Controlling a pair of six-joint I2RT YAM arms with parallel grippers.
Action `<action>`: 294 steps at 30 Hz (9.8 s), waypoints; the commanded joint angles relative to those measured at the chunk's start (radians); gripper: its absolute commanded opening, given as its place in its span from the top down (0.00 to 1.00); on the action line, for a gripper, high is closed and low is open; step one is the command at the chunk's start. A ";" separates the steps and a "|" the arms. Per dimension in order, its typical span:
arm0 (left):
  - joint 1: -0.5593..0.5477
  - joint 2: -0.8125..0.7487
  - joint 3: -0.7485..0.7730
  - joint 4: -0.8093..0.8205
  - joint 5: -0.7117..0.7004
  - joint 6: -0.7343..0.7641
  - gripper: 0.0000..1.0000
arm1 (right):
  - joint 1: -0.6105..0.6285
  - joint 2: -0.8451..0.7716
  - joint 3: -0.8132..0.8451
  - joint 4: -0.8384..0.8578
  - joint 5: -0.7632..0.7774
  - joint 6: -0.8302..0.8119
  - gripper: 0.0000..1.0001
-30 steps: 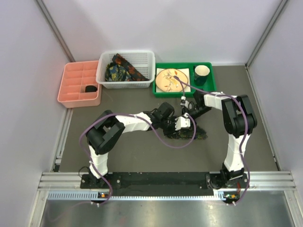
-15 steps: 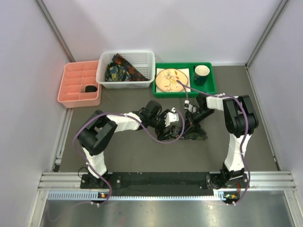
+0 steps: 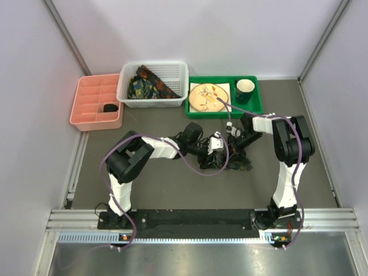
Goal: Roll the ties
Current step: Roll the tie at the center of the board, then pick up the tie at the center of the board, then place the tie in the storage box.
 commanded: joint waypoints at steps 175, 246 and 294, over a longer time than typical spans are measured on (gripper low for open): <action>-0.182 0.223 0.379 -0.645 -0.417 0.120 0.94 | -0.168 -0.088 -0.037 0.042 -0.083 -0.122 0.69; 0.446 -0.374 0.153 -0.321 0.424 -1.087 0.01 | 0.033 -0.274 0.225 0.370 -0.363 0.304 1.00; 0.697 -0.354 0.359 -0.865 0.223 -0.608 1.00 | 0.144 -0.238 0.429 0.382 -0.246 0.358 0.01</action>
